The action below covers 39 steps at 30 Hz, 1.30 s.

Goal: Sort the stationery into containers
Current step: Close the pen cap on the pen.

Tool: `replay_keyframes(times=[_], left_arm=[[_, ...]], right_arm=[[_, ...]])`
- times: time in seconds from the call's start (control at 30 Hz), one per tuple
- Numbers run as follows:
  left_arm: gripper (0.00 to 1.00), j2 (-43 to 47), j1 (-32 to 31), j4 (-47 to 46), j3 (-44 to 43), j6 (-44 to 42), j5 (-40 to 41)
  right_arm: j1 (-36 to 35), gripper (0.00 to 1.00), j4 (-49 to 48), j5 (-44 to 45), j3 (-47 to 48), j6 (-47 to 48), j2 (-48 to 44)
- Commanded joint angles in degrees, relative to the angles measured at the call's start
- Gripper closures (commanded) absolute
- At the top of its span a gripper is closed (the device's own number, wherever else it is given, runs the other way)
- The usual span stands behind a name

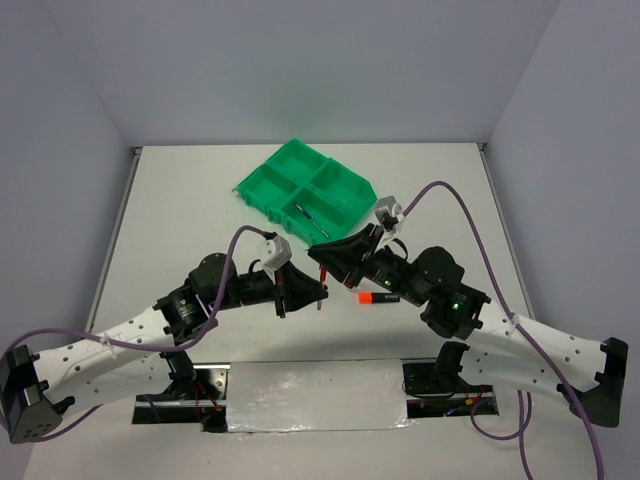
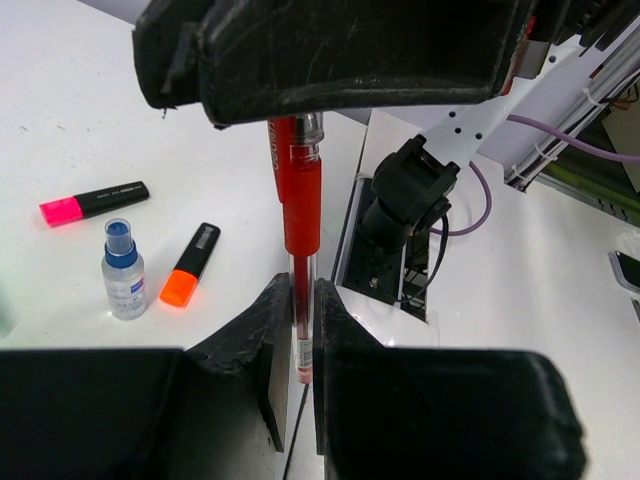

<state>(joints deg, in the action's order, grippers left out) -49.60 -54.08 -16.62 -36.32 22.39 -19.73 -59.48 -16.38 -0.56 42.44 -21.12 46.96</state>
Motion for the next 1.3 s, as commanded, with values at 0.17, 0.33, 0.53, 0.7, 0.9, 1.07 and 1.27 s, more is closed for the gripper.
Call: replay_keyframes(times=[0.17,0.33,0.53,0.7,0.9,1.07,1.27], left_arm=[[1.00,2.4,0.2,0.2,-2.5,-2.9,1.5],[1.00,4.2,0.1,2.1,-4.3,-4.9,3.4],[1.00,7.1,0.2,-1.4,-3.9,-5.4,3.2],[1.00,7.7,0.1,-7.5,-2.3,-3.8,2.0],[1.00,9.3,0.1,-13.5,-0.3,-1.8,3.3],[1.00,8.5,0.1,-13.1,-1.4,-2.0,3.6],[1.00,8.8,0.2,-10.8,-3.4,-5.0,4.5]], right_arm=[[-0.3,1.00,1.0,-2.3,2.0,-0.3,1.3],[-0.3,1.00,2.3,-3.3,0.5,-0.7,2.4],[-0.2,1.00,-4.3,-3.8,-6.8,-3.4,1.9],[-0.2,1.00,-8.8,-2.7,-9.3,-6.7,3.0],[-0.3,1.00,-12.4,-2.3,-10.9,-8.8,5.6],[-0.3,1.00,-10.9,-3.0,-9.8,-8.1,7.1],[-0.3,1.00,-9.6,-5.7,-10.3,-7.6,11.0]])
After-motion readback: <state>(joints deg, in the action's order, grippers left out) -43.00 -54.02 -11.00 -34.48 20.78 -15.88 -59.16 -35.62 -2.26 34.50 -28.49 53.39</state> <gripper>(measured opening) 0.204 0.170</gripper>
